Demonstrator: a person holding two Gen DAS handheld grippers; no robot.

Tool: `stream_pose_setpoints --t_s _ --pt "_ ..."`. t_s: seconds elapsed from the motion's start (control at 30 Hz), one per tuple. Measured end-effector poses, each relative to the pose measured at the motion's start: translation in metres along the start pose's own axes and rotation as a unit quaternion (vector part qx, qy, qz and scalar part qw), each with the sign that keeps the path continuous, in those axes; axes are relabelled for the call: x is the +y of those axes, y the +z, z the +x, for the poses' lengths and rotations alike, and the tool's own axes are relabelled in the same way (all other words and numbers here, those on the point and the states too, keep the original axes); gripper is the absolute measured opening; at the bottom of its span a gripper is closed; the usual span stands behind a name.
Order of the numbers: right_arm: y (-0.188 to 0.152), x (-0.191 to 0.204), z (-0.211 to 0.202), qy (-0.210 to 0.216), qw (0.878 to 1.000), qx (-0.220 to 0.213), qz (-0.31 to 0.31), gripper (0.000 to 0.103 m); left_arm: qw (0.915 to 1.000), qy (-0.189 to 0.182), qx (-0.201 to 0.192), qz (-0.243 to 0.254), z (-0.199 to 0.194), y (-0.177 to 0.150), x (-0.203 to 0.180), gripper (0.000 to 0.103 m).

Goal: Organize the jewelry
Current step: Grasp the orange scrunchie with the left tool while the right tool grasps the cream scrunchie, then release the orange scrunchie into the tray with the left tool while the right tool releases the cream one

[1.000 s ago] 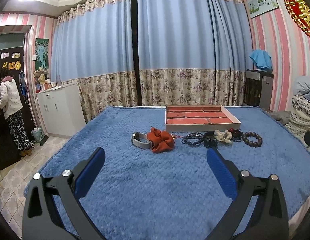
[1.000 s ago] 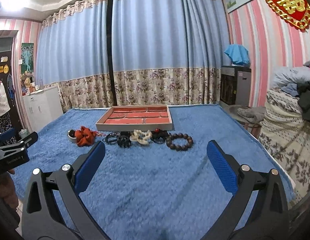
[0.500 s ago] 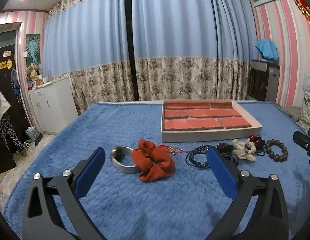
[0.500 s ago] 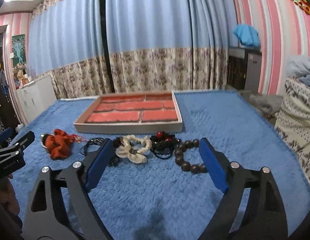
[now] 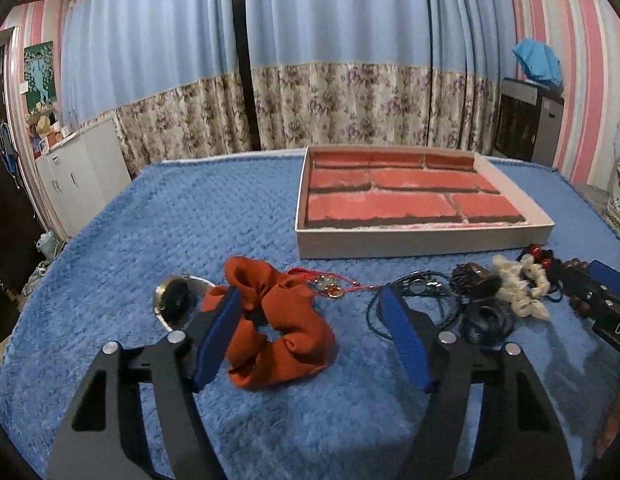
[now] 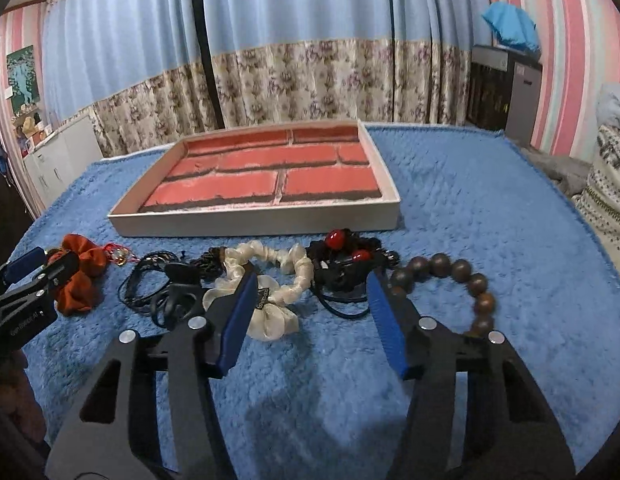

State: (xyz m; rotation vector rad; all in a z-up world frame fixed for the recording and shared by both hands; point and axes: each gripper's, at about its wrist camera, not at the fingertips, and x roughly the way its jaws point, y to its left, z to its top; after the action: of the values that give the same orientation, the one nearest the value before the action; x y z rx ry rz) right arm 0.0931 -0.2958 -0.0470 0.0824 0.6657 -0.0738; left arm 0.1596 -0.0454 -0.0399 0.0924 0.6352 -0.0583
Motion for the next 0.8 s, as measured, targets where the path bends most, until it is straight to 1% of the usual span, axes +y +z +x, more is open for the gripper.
stream_pose_setpoints --t_s 0.2,0.27,0.33,0.4,0.43,0.47,0.53,0.6,0.67,0.8 --pt "-0.001 0.002 0.029 0.007 0.999 0.044 -0.002 0.046 0.9993 0.002 0.037 -0.009 0.030 0.000 0.004 0.061" --pt "-0.002 0.004 0.038 0.013 0.998 0.060 -0.002 0.041 0.9988 -0.001 0.047 -0.009 0.037 -0.002 0.004 0.059" --pt "-0.003 0.005 0.042 0.016 0.998 0.063 -0.003 0.038 0.9982 -0.007 0.060 -0.008 0.042 -0.003 0.003 0.055" --pt "-0.001 0.006 0.044 0.019 0.998 0.063 -0.005 0.030 0.9978 -0.010 0.065 -0.009 0.046 -0.002 0.003 0.050" --pt "0.000 0.006 0.046 0.021 0.998 0.063 -0.007 0.023 0.9975 -0.014 0.069 -0.008 0.048 -0.001 0.003 0.045" --pt "0.000 0.008 0.048 0.025 0.998 0.065 -0.008 0.018 0.9973 -0.017 0.071 -0.008 0.049 -0.001 0.003 0.039" --pt "0.001 0.010 0.049 0.033 0.997 0.067 -0.011 0.011 0.9967 -0.023 0.077 -0.008 0.052 -0.001 0.002 0.032" --pt "0.001 0.011 0.048 0.038 0.997 0.063 -0.014 0.010 0.9965 -0.027 0.077 -0.015 0.051 -0.001 0.005 0.028" --pt "0.001 0.011 0.041 0.040 0.998 0.054 -0.014 0.009 0.9967 -0.030 0.073 -0.018 0.050 -0.001 0.007 0.022" --pt "0.005 0.011 0.020 0.040 0.999 0.031 -0.019 0.009 0.9977 -0.032 0.058 -0.013 0.036 0.002 0.006 0.018"
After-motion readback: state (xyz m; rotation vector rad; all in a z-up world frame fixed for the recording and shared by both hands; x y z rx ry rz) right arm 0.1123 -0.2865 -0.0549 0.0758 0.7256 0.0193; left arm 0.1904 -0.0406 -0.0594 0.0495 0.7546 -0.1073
